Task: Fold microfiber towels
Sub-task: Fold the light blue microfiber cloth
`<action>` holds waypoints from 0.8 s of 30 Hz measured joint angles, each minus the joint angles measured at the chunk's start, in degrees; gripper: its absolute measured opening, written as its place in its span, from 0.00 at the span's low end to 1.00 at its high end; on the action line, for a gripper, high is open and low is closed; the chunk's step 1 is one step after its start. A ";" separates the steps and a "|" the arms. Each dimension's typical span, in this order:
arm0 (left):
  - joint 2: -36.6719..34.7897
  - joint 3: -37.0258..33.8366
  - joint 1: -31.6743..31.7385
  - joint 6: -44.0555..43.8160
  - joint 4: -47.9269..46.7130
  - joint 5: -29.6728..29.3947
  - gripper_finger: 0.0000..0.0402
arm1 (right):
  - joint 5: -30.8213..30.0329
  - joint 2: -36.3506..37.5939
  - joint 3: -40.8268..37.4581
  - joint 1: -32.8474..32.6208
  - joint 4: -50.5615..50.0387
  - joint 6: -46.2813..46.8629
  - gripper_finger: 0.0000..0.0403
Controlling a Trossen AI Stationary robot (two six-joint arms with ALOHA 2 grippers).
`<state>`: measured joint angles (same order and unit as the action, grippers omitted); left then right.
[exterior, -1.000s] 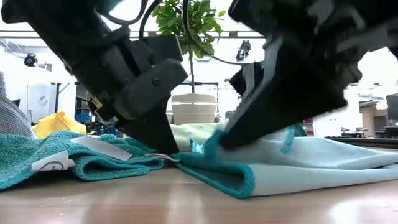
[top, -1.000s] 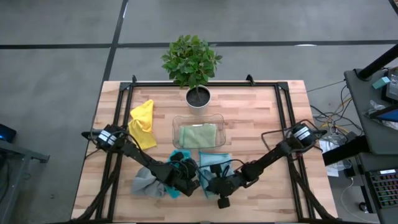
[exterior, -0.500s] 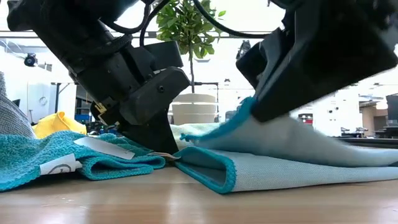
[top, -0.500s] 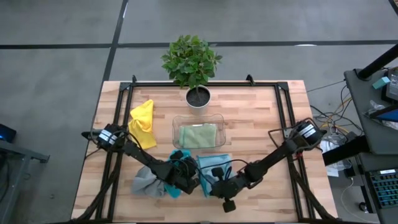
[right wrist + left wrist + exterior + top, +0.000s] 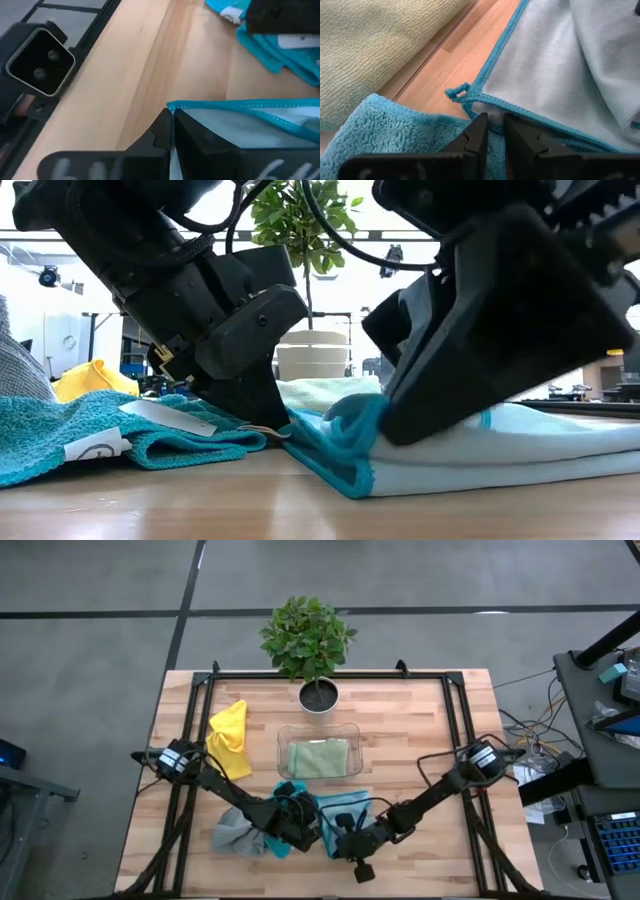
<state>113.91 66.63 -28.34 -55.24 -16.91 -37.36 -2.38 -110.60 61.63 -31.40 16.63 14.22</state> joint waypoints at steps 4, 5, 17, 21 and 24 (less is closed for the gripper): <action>-0.12 0.00 -0.02 0.07 0.20 0.11 0.12 | 2.34 -0.58 0.00 0.16 0.79 1.25 0.02; -0.27 0.00 -0.02 0.09 0.17 0.24 0.12 | 2.44 -0.58 0.00 0.17 0.83 1.25 0.02; -3.11 0.64 -0.02 1.69 -0.23 1.85 0.19 | 2.44 3.61 0.00 0.22 -2.85 1.11 0.28; -3.39 1.03 -0.02 3.59 -0.52 2.47 0.25 | 1.09 6.63 0.00 0.17 -8.76 -0.01 0.36; -3.76 1.09 -0.02 5.45 -1.26 4.34 0.28 | -4.15 9.55 -0.19 -0.30 -15.94 -0.62 0.38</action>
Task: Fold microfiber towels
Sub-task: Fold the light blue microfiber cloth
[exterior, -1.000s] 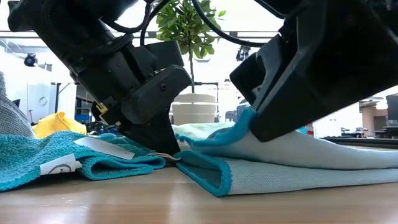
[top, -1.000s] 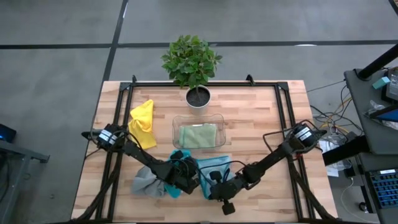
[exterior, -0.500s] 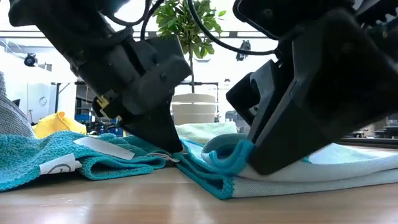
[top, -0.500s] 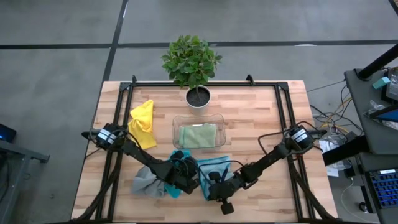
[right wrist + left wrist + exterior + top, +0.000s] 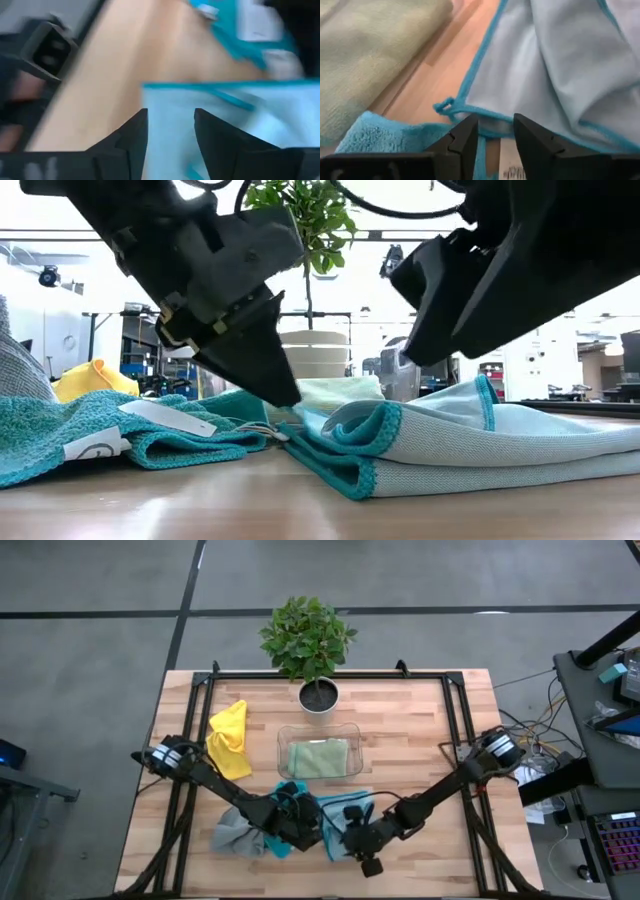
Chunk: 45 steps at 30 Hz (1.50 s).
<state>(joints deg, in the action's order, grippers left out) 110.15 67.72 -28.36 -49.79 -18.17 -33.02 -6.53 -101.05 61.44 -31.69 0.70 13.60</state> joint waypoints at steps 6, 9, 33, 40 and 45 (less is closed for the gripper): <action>-2.28 -0.12 -0.02 1.15 -3.01 2.76 0.29 | -8.99 7.17 -4.30 -1.54 -6.45 0.33 0.38; -4.29 0.21 -0.06 1.61 -4.07 3.95 0.29 | -10.06 10.94 -7.99 -1.54 -6.17 1.62 0.36; -4.57 2.53 -1.92 7.75 7.21 1.45 0.29 | -20.10 11.31 -22.24 -0.31 9.07 -13.14 0.26; -4.57 2.56 -1.92 7.70 7.71 1.45 0.29 | -20.16 8.14 -18.18 1.98 10.91 -12.78 0.11; -4.57 2.56 -1.95 8.38 11.62 1.46 0.29 | -20.62 7.57 -15.62 4.99 9.21 -6.28 0.03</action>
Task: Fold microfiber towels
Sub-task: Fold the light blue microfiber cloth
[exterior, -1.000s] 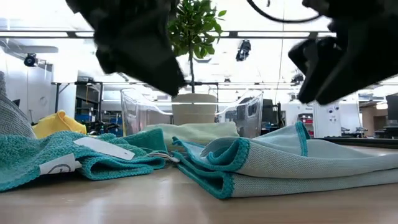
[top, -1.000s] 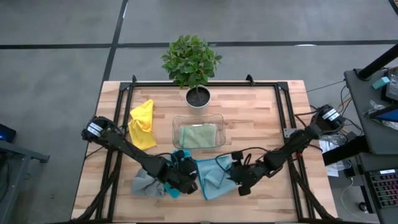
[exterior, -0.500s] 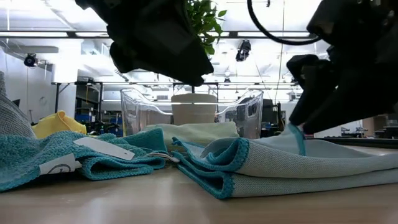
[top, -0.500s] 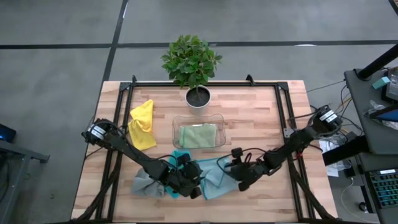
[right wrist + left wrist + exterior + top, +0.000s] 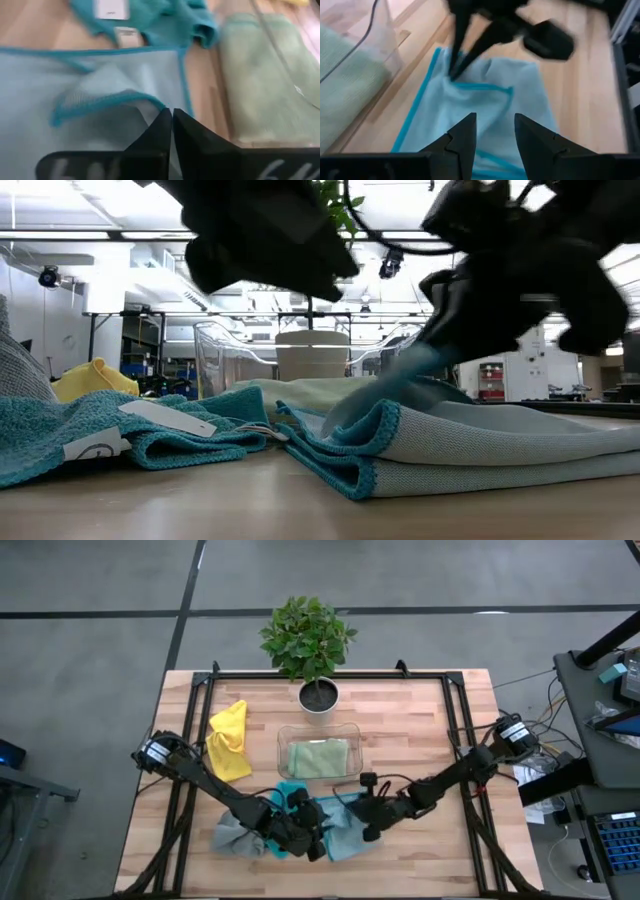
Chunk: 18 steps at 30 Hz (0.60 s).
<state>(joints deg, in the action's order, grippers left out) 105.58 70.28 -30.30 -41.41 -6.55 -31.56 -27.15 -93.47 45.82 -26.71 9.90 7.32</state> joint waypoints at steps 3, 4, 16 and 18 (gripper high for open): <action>0.74 0.02 0.00 0.03 4.32 -0.01 0.29 | -0.01 -0.04 1.00 1.50 -1.91 8.17 0.02; 1.39 0.04 0.00 0.01 6.14 -0.01 0.29 | -0.10 -0.02 1.22 1.72 -2.80 10.50 0.02; 5.49 0.26 0.48 -4.65 5.71 -3.18 0.29 | 0.08 -0.07 1.81 1.63 -3.28 15.11 0.05; 5.86 0.24 0.70 -5.12 4.34 -3.46 0.29 | 0.10 0.20 1.81 1.61 -3.46 14.75 0.07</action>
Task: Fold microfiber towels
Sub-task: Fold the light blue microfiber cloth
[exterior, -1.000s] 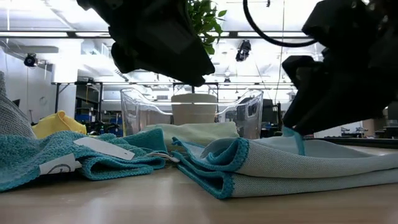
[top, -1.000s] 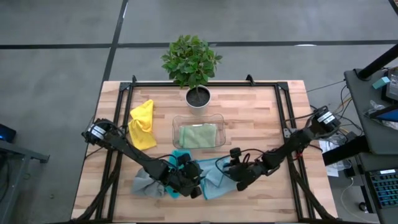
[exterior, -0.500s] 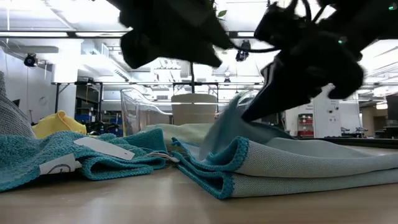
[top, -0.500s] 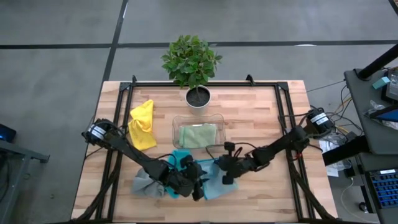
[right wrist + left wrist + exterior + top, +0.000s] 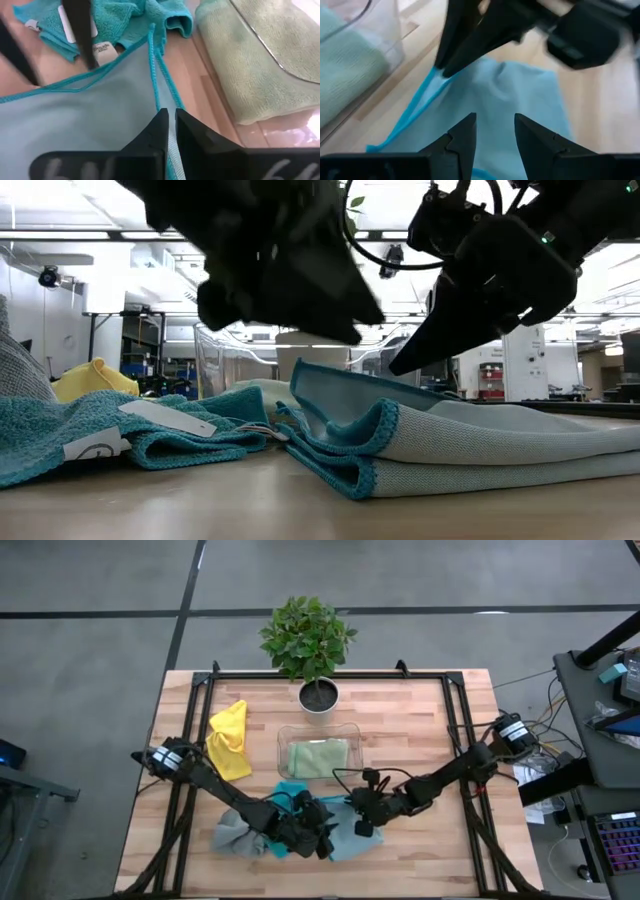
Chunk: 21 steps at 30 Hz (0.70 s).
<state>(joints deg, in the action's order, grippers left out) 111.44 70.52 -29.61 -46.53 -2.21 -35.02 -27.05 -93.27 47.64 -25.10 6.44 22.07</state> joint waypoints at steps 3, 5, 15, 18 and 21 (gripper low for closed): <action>0.78 -0.33 0.36 -1.16 -1.42 -0.24 0.29 | 0.00 1.31 -0.02 -0.01 -0.82 -0.35 0.11; 1.79 -0.39 0.50 -2.07 -1.17 -0.65 0.29 | 0.03 2.68 -0.02 -0.20 -2.84 -1.04 0.13; 4.87 -0.39 0.76 -5.84 -4.52 0.99 0.29 | 4.14 10.29 -0.12 -1.96 -18.81 -0.50 0.24; 4.26 -0.32 0.75 -6.13 -6.49 1.86 0.29 | 6.45 10.91 -1.19 -2.18 -20.17 -0.37 0.28; 3.60 -0.24 0.76 -5.89 -6.15 2.07 0.29 | 6.51 10.67 -3.13 -2.40 -20.40 -0.17 0.32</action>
<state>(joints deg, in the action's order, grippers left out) 115.04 70.28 -28.84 -52.42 -8.36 -32.95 -20.53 -82.61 44.51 -27.51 -13.96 21.90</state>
